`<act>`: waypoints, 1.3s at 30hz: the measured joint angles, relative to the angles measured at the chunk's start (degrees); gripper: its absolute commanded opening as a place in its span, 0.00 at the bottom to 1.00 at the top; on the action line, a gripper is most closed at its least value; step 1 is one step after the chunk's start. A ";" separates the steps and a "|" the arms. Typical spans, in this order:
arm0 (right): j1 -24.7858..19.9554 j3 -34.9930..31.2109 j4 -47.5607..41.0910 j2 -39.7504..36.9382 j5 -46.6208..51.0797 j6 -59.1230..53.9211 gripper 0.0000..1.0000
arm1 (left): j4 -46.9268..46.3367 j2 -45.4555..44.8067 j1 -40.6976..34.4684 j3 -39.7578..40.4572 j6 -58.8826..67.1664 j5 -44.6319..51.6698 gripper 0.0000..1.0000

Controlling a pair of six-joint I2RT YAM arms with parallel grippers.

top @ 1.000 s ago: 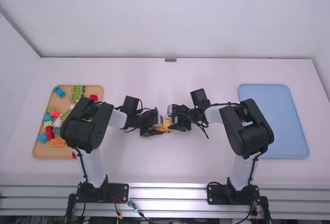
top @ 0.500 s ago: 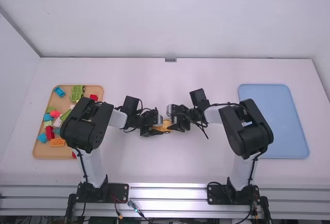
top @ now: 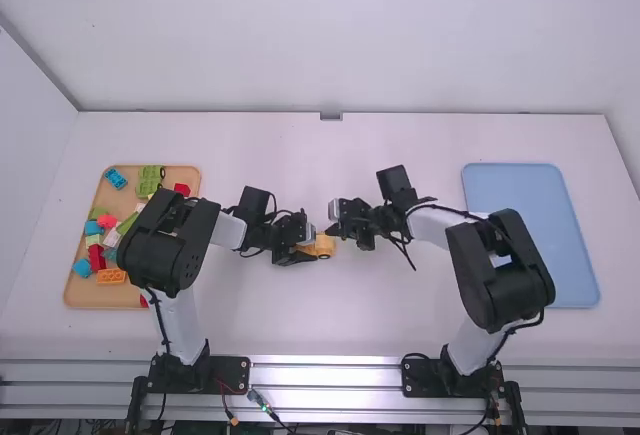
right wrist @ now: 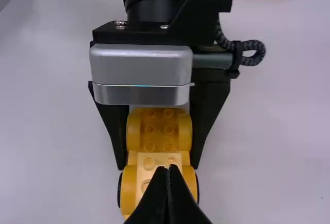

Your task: Assemble lego blocks to make yellow taxi

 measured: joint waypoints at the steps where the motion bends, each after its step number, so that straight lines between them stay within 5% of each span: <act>1: 0.42 0.00 0.92 0.63 -0.04 -0.02 0.00 | -0.02 0.00 0.00 -0.02 0.02 0.00 0.28; 9: 1.03 0.11 6.14 8.15 -1.31 4.02 0.00 | -0.09 0.00 -0.04 -0.02 0.02 0.13 0.28; 30: 3.82 2.08 2.27 8.00 3.98 8.04 0.00 | -0.04 0.00 -0.20 -0.07 0.39 0.24 0.27; 39: 3.72 -2.69 12.00 7.21 3.48 10.56 0.00 | -0.11 0.00 -0.20 -0.07 0.44 0.24 0.27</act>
